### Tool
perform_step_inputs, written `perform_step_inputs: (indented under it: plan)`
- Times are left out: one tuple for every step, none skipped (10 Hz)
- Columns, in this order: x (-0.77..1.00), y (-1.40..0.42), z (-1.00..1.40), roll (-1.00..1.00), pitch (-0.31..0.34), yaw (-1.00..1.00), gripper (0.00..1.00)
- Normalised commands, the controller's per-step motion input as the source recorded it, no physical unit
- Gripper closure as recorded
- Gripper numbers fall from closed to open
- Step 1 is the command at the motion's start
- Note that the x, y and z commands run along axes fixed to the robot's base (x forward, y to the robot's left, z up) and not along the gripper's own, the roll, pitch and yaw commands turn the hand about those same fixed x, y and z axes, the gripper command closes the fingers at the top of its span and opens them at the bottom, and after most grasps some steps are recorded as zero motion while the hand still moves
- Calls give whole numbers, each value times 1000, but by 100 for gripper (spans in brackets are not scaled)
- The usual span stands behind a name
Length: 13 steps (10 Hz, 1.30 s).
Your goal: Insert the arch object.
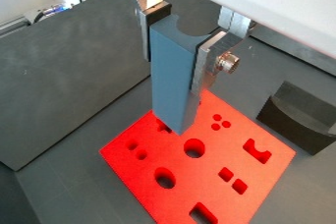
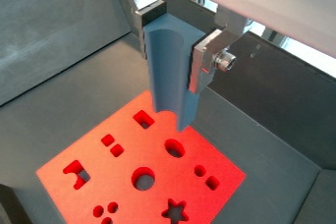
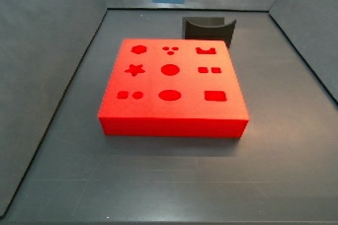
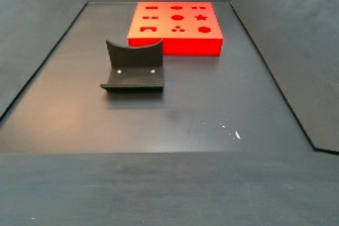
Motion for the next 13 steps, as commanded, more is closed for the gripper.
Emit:
perform_step_inputs:
  plan:
    - [0, 97, -123, -67, -26, -3, 100]
    - [109, 434, -391, -23, -21, 0, 100]
    - [206, 657, -529, 0, -17, 0, 100]
    - [400, 751, -491, 0, 0, 0, 100]
    - [663, 666, -509, 109, 0, -23, 100]
    - [774, 469, -489, 229, 0, -34, 100]
    - [786, 283, -471, 329, -34, -51, 100]
    - [789, 166, -386, 367, -77, -57, 100]
    - [789, 206, -477, 317, -71, -63, 100]
    - [751, 260, -443, 176, -51, -40, 100]
    - [829, 317, -469, 0, -100, -83, 100]
    - [811, 337, -426, 0, -103, -109, 100]
    - [666, 331, -369, -79, -99, -126, 100]
